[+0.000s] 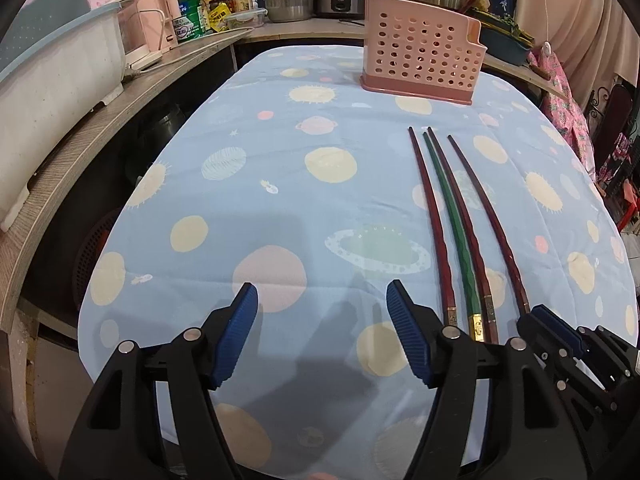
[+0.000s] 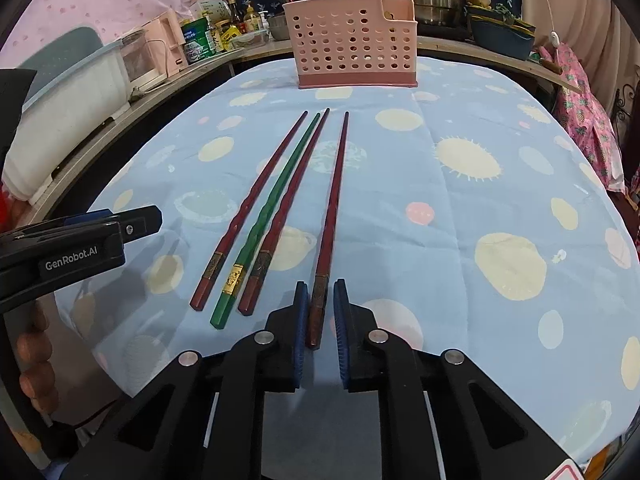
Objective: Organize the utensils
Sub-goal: 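Withdraw both tools and move them down over the remaining chopsticks, then grasp a dark red chopstick with the right tool while the left tool grasps another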
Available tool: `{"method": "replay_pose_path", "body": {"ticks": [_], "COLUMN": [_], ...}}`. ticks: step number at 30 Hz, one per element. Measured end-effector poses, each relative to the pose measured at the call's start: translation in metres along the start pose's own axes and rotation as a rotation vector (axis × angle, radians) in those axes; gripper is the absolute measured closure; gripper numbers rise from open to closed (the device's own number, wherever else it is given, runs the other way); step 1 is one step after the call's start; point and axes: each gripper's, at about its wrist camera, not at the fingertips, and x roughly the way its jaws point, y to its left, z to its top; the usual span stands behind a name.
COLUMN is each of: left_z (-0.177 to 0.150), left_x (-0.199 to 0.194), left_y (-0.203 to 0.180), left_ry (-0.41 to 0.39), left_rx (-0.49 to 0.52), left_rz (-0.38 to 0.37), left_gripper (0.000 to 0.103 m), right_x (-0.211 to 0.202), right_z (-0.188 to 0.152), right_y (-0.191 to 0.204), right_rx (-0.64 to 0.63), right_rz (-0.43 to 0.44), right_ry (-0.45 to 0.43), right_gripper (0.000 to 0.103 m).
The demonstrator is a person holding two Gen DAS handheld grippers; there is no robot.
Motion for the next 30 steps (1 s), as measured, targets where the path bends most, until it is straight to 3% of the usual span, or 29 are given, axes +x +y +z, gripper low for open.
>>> {"method": "replay_pose_path", "body": {"ticks": [16, 30], "left_z": [-0.012, -0.018], "left_x": [-0.002, 0.013], "left_y": [-0.030, -0.044], "left_ry": [0.022, 0.054], "left_rx": [0.047, 0.060], "left_rz": [-0.084, -0.082], "left_gripper": [0.036, 0.036], "right_x": [-0.011, -0.015], "right_z": [-0.011, -0.015], "right_y": [-0.024, -0.032], "right_rx": [0.069, 0.091], "right_rz": [-0.019, -0.014], "right_ry": [-0.013, -0.015], "right_gripper": [0.096, 0.096]}}
